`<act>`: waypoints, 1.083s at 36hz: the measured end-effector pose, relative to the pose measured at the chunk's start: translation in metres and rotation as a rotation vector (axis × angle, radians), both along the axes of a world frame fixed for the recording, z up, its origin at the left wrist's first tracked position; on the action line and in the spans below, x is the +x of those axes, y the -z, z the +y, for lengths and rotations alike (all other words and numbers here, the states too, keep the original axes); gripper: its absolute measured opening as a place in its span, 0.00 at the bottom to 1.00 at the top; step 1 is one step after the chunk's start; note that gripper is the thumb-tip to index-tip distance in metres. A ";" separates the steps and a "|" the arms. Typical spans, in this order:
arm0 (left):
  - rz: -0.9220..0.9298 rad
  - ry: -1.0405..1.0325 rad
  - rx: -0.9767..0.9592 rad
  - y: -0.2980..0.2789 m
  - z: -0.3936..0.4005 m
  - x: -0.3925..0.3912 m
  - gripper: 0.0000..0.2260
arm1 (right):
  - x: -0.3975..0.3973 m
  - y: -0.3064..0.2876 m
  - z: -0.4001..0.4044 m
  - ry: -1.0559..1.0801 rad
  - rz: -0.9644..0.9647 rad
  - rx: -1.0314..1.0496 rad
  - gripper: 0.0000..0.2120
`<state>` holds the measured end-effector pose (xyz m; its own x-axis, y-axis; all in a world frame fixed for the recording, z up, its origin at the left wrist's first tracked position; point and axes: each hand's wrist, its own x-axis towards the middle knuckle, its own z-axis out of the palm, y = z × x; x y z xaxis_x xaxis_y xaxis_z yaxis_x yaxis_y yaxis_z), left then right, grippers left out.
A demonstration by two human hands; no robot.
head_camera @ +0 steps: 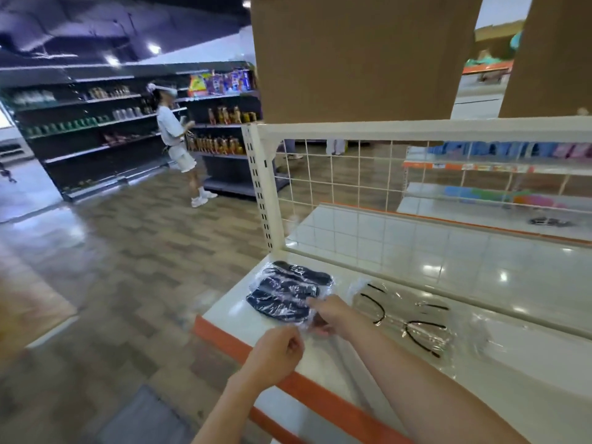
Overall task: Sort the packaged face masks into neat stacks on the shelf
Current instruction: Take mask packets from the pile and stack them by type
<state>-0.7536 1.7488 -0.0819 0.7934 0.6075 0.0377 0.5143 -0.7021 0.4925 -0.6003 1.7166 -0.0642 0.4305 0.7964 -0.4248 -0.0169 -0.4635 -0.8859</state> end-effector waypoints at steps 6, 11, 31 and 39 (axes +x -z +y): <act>0.027 0.101 -0.028 0.004 -0.007 0.022 0.08 | 0.018 0.006 -0.025 -0.007 -0.095 -0.022 0.06; 0.111 0.205 0.016 0.005 -0.027 0.064 0.08 | 0.044 -0.007 -0.069 -0.049 -0.405 -0.011 0.07; 0.224 0.636 0.103 0.002 -0.229 0.233 0.05 | 0.205 0.015 -0.367 0.233 -0.986 -0.672 0.18; 0.208 0.565 -0.118 0.003 -0.282 0.248 0.07 | 0.237 0.027 -0.442 0.440 -0.824 -0.877 0.27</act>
